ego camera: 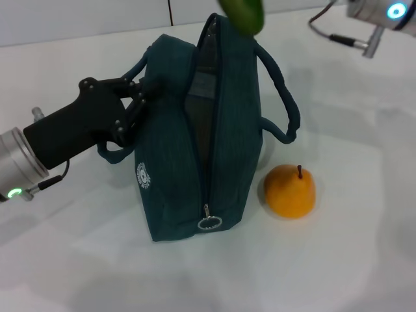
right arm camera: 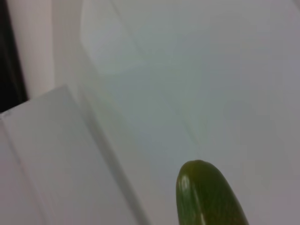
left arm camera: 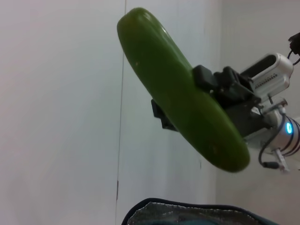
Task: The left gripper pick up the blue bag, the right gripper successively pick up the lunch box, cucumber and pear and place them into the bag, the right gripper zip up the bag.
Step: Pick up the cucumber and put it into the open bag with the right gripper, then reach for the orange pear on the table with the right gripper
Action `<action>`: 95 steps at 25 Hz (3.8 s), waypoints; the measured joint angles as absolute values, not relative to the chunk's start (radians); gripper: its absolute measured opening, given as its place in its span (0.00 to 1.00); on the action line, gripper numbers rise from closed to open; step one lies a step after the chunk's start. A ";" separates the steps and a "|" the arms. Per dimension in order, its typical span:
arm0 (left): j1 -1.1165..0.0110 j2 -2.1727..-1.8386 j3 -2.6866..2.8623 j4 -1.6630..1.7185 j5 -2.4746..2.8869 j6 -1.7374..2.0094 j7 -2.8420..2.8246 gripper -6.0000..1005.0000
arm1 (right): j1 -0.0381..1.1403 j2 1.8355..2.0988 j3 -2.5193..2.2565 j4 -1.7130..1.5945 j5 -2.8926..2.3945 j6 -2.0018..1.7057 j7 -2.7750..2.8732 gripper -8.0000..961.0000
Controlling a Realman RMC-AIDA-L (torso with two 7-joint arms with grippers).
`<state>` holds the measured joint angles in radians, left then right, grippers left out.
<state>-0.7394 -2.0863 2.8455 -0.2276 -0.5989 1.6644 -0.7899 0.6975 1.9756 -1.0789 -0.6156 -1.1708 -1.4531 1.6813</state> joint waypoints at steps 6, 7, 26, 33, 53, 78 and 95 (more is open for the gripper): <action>-0.743 -2.087 2.846 -0.224 -0.596 1.664 -0.790 0.05 | 0.727 2.009 -1.088 -0.622 -1.241 -1.464 1.670 0.71; -0.744 -2.087 2.845 -0.222 -0.596 1.664 -0.790 0.05 | 0.730 2.011 -1.095 -0.619 -1.245 -1.462 1.663 0.72; -0.750 -2.085 2.845 -0.202 -0.593 1.660 -0.767 0.05 | 0.696 2.028 -1.268 -0.487 -1.095 -1.434 1.318 0.72; -0.750 -2.085 2.845 -0.205 -0.593 1.660 -0.765 0.05 | 0.693 2.028 -1.329 -0.395 -1.033 -1.427 1.258 0.73; -0.747 -2.083 2.845 -0.207 -0.599 1.664 -0.764 0.05 | 0.611 2.026 -1.361 -0.421 -0.916 -1.471 1.155 0.81; -0.741 -2.083 2.844 -0.208 -0.617 1.661 -0.754 0.05 | 0.144 2.003 -1.035 -0.576 -1.296 -1.708 0.917 0.81; -0.755 -2.086 2.844 -0.201 -0.618 1.659 -0.752 0.05 | 0.223 2.009 -1.045 -0.273 -1.262 -1.630 0.664 0.74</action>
